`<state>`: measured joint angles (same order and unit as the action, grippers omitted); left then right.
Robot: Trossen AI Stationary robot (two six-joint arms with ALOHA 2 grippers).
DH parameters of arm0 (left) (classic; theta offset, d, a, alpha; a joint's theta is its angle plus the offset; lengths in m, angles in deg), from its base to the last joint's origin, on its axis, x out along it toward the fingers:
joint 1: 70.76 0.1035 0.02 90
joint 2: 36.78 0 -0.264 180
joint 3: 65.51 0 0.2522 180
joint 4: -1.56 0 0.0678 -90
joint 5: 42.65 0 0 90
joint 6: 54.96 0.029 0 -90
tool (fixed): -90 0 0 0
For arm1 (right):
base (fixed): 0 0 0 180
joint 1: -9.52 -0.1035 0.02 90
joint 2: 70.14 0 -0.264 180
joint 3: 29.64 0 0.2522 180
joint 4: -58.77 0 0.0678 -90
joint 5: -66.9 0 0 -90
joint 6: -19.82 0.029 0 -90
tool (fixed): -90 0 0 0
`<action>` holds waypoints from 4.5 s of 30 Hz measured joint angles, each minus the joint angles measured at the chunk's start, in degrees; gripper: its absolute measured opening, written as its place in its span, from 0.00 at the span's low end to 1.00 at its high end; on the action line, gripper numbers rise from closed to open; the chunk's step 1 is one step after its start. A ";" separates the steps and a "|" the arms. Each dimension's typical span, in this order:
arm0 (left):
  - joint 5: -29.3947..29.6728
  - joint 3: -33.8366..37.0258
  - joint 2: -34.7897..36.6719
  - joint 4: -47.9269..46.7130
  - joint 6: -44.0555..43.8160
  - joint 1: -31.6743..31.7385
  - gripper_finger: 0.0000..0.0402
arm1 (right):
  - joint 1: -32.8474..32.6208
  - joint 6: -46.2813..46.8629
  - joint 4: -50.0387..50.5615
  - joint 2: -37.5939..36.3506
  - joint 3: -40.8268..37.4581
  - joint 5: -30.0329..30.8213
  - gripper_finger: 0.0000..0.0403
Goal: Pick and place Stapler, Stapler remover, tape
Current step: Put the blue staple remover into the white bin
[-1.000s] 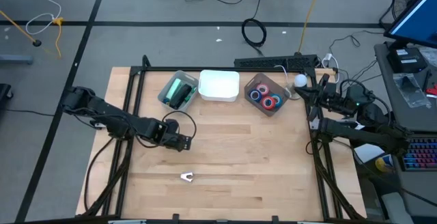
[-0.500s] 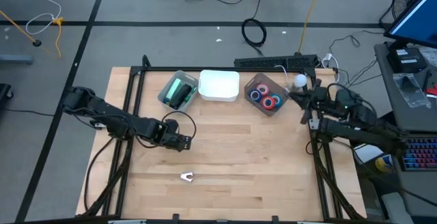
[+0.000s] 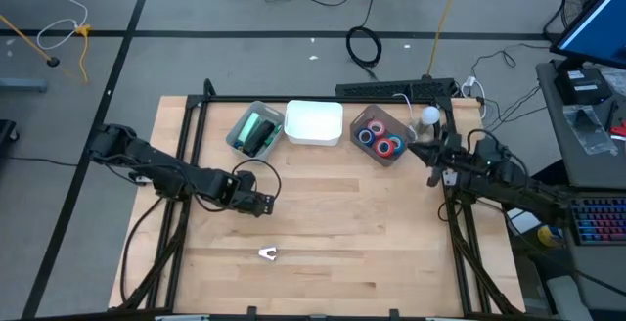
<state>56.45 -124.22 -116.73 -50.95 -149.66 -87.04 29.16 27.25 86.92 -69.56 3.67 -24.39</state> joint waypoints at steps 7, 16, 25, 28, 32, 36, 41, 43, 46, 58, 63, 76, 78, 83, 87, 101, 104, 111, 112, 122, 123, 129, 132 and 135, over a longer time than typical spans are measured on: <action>0.38 0.04 0.02 3.00 5.42 2.46 0.63 | 0.00 0.86 -3.84 -0.39 -4.01 -0.46 0.00; 0.40 0.04 -0.11 -0.53 4.63 5.11 0.63 | 0.00 0.88 -8.45 -0.39 -5.75 -0.45 0.00; -0.30 0.11 -2.45 2.30 3.70 5.38 0.63 | 0.02 0.88 -9.68 -0.41 -5.75 -0.34 0.00; -2.50 0.04 -3.88 2.88 3.25 5.34 0.63 | 0.02 0.88 -9.66 -0.41 -5.75 -0.32 0.00; -3.07 -0.01 -5.18 3.27 2.92 4.87 0.63 | 0.02 0.88 -9.66 -0.39 -5.75 -0.30 0.00; -2.68 -0.02 -5.27 3.01 2.65 4.90 0.63 | 0.02 0.88 -9.66 -0.39 -5.75 -0.27 0.00; -1.17 -0.02 -5.27 2.77 2.65 4.92 0.63 | 0.02 0.88 -9.66 -0.39 -5.75 -0.06 0.00; -1.13 0.00 -5.27 2.77 2.65 4.94 0.63 | 0.02 0.88 -9.68 -0.39 -5.75 -0.08 0.00; -0.97 0.00 -5.29 2.48 1.97 5.08 0.63 | 0.04 0.89 -9.68 -0.39 -5.75 -0.08 0.00; 0.43 0.04 -5.33 2.05 2.02 5.08 0.37 | 0.04 1.54 -9.68 -0.39 -5.75 -0.06 0.00; 1.12 0.04 -5.33 2.09 2.82 5.08 0.21 | 0.04 1.56 -9.68 -0.39 -5.75 -0.06 0.00; 2.30 0.00 -5.22 2.20 3.08 5.08 0.02 | 0.04 1.54 -9.68 -0.39 -5.75 -0.06 0.00; 2.28 -0.02 -5.22 2.27 3.08 5.08 0.02 | 0.04 1.54 -9.68 -0.39 -5.75 -0.06 0.00; 1.98 0.00 -4.56 2.53 3.07 5.08 0.02 | 0.04 1.54 -9.70 -0.39 -5.75 -0.06 0.00; 1.82 -0.28 -3.22 2.40 3.52 5.07 0.01 | 0.04 1.54 -9.70 -0.39 -5.75 -0.04 0.00; 6.28 -0.52 5.56 11.53 9.10 5.07 0.00 | 0.04 1.54 -9.88 -0.39 -5.75 -0.04 0.00; 9.35 -0.52 7.13 15.80 11.80 5.57 0.00 | 0.04 1.54 -9.89 -0.41 -5.75 -0.04 0.00; 13.15 -0.54 8.87 31.58 23.00 8.34 0.00 | 0.04 1.54 -9.88 -0.41 -5.75 -0.03 0.00; 13.18 -0.53 8.85 34.52 25.10 8.88 0.00 | 0.04 1.54 -9.88 -0.41 -5.75 -0.04 0.00; 14.38 -0.55 8.87 55.58 44.16 15.27 0.00 | 0.04 1.54 -9.88 -0.39 -5.75 -0.04 0.00; 14.58 -0.55 8.87 55.64 44.84 16.12 0.00 | 0.04 1.54 -9.88 -0.39 -5.75 -0.04 0.00; 13.40 -0.55 8.87 54.68 48.43 21.97 0.00 | 0.03 1.54 -9.88 -0.39 -5.75 -0.04 0.00; 12.96 -0.55 8.87 54.88 51.06 24.80 0.00 | 0.04 1.25 -9.88 -0.39 -5.75 -0.04 0.00; 11.29 -0.55 8.87 54.91 53.25 27.76 0.00 | 0.04 1.12 -9.87 -0.39 -5.75 -0.04 0.00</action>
<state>67.74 -124.77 -107.85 3.96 -96.41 -59.28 29.20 28.38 77.05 -69.96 -2.07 -24.42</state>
